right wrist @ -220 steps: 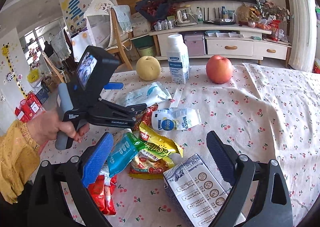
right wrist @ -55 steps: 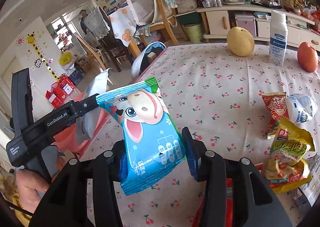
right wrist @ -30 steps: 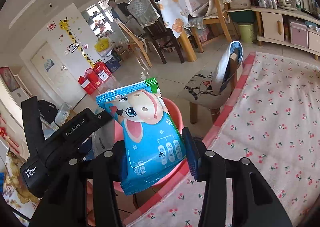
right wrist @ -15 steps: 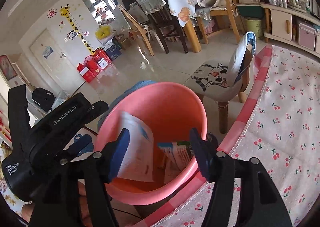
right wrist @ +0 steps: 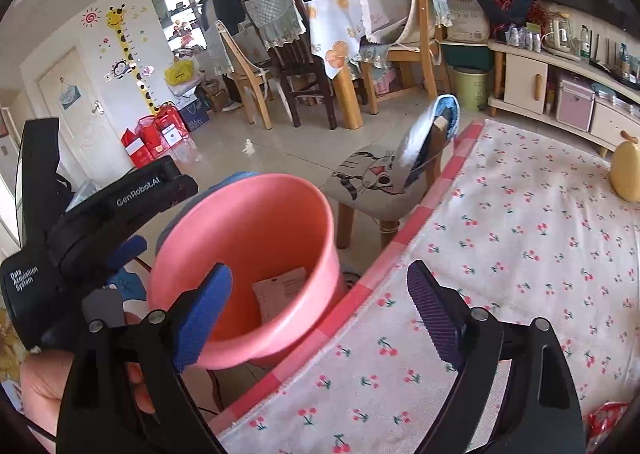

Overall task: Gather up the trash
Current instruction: 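Carry both packs to the pink bucket and open both tools to drop them, then move both tools back over the table pile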

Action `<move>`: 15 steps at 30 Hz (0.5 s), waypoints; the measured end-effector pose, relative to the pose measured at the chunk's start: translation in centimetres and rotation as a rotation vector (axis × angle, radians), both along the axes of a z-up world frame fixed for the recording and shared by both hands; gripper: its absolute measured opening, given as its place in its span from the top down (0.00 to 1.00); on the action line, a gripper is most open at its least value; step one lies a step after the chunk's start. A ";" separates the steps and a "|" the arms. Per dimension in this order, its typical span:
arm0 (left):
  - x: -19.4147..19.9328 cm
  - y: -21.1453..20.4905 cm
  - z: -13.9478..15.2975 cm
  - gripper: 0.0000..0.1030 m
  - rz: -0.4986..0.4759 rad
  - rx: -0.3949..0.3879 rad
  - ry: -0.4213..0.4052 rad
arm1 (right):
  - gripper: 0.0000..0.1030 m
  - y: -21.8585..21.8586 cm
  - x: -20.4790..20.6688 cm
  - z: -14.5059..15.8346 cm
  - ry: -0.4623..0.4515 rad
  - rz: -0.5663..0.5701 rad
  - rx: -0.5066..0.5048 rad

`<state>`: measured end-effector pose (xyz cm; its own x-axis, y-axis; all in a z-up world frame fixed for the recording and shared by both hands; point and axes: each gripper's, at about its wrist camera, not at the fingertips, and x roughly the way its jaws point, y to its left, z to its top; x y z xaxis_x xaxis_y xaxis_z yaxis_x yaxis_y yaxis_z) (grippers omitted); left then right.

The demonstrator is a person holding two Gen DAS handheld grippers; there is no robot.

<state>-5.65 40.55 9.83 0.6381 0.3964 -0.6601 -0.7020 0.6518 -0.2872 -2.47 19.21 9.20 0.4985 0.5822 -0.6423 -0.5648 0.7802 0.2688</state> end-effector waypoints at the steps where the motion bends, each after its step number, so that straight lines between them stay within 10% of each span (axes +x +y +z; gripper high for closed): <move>1: 0.2 -0.3 0.1 0.10 -0.013 0.008 0.005 | 0.14 -0.4 -0.2 0.0 -0.004 -0.006 -0.008; 15: 2.6 -6.6 0.4 0.09 -0.226 0.153 0.048 | 0.10 -9.7 -2.6 0.3 -0.042 -0.148 -0.085</move>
